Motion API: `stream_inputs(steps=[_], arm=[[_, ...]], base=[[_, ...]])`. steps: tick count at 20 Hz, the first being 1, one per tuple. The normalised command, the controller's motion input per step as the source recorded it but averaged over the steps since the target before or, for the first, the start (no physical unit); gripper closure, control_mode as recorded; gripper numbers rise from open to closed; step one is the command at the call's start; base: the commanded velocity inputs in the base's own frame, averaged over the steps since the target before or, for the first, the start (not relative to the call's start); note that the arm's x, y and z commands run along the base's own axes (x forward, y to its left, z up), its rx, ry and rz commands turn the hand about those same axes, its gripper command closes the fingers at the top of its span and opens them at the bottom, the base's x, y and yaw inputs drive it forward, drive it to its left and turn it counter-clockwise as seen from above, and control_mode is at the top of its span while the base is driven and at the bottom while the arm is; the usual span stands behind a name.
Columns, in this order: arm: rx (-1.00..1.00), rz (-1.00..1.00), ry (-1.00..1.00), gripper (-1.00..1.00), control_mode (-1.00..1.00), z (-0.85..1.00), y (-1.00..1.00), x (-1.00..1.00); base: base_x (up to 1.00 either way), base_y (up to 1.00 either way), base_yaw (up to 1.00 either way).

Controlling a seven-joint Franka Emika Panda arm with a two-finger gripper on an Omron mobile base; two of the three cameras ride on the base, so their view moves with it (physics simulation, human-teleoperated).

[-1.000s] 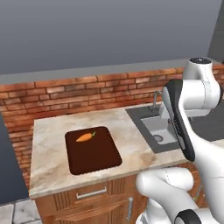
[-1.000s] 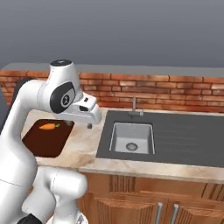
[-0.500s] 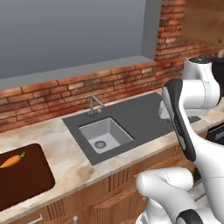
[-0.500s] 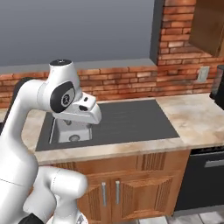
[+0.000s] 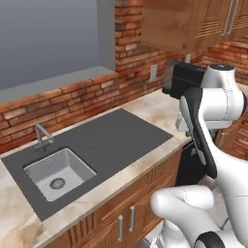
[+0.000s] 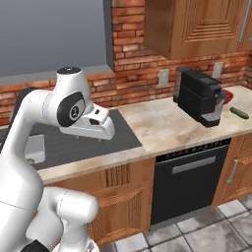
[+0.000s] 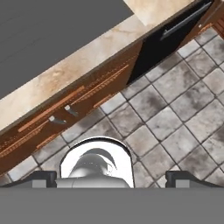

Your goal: Place the two vegetables and bowl onto the tray for setting up a vegetable dip station.

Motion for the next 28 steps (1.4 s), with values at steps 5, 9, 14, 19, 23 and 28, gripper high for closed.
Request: stream_inputs(steps=[5,9,14,19,23,28], arm=[[0.0,0.0,0.0,-1.0,1.0,0.0,0.0,0.0],[0.0,0.0,0.0,-1.0,1.0,0.0,0.0,0.0],[0.0,0.0,0.0,-1.0,1.0,0.0,0.0,0.0],[0.0,0.0,0.0,-1.0,1.0,0.0,0.0,0.0],[0.0,0.0,0.0,-1.0,1.0,0.0,0.0,0.0],[0.0,0.0,0.0,-1.0,1.0,0.0,0.0,0.0]], base=[[0.05,-0.73,-0.23],[0.3,-0.71,-0.03],[0.43,-0.73,0.15],[0.33,-0.78,0.22],[0.29,-0.74,0.21],[0.3,-0.71,0.22]])
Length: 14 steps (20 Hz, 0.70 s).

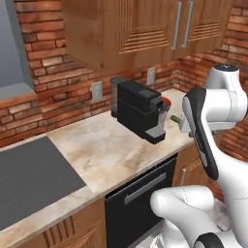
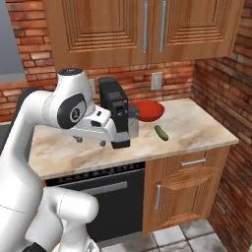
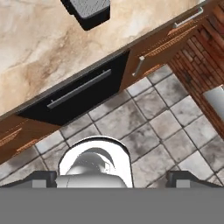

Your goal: Place the two vegetables and bowl onto the tray for setting up a vegetable dip station.

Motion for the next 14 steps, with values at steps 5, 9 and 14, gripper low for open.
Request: stream_inputs(steps=[5,9,14], arm=[[0.0,0.0,0.0,-1.0,1.0,0.0,0.0,0.0],[0.0,0.0,0.0,-1.0,1.0,0.0,0.0,0.0],[0.0,0.0,0.0,-1.0,1.0,0.0,0.0,0.0]], base=[[0.27,-0.66,0.22],[0.24,-0.64,0.23],[0.27,-0.51,0.25]])
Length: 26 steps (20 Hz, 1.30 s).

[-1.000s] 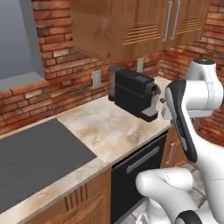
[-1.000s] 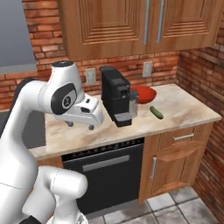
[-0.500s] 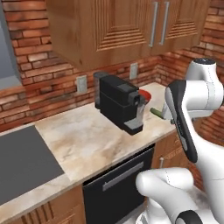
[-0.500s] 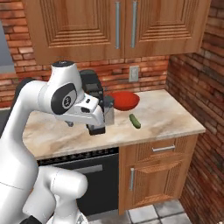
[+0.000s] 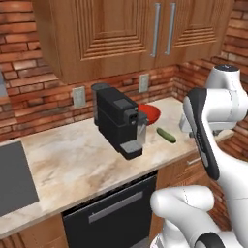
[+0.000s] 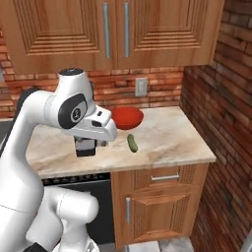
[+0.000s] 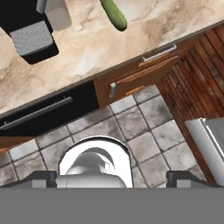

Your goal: Place the two vegetables and bowl onto the tray for setting up a vegetable dip station.

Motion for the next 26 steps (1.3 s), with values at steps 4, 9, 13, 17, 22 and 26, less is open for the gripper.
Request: stream_inputs(steps=[4,9,13,17,22,26], arm=[[0.0,0.0,0.0,-1.0,1.0,0.0,0.0,0.0],[0.0,0.0,0.0,-1.0,1.0,0.0,0.0,0.0],[0.0,0.0,0.0,-1.0,1.0,0.0,0.0,0.0],[0.0,0.0,0.0,-1.0,1.0,0.0,0.0,0.0],[0.0,0.0,0.0,-1.0,1.0,0.0,0.0,0.0],[0.0,0.0,0.0,-1.0,1.0,0.0,0.0,0.0]], base=[[0.33,-0.25,0.27],[0.16,-0.04,0.28],[0.23,-0.07,0.27],[0.33,-0.25,0.24],[0.35,-0.33,0.23],[0.34,-0.44,0.18]])
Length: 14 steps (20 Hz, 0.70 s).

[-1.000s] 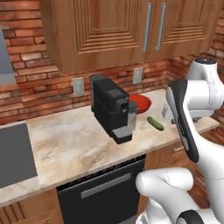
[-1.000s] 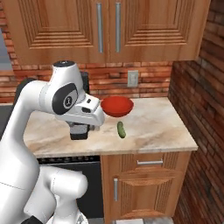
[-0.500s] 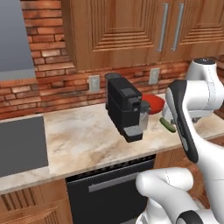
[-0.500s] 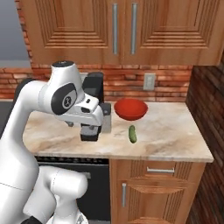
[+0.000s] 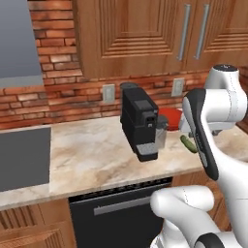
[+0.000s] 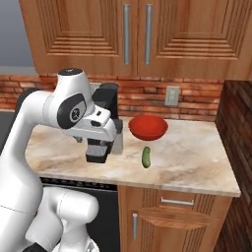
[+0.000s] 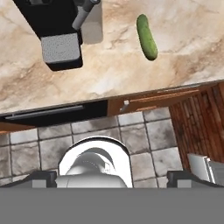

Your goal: Place the two vegetables and bowl onto the tray for setting up a vegetable dip station.

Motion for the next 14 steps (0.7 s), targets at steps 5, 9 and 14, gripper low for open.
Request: stream_inputs(steps=[5,9,14], arm=[[0.0,0.0,0.0,-1.0,1.0,0.0,0.0,0.0],[0.0,0.0,0.0,-1.0,1.0,0.0,0.0,0.0],[0.0,0.0,0.0,-1.0,1.0,0.0,0.0,0.0]], base=[[0.32,-0.46,0.09],[0.3,-0.38,0.02],[0.27,-0.3,0.02]])
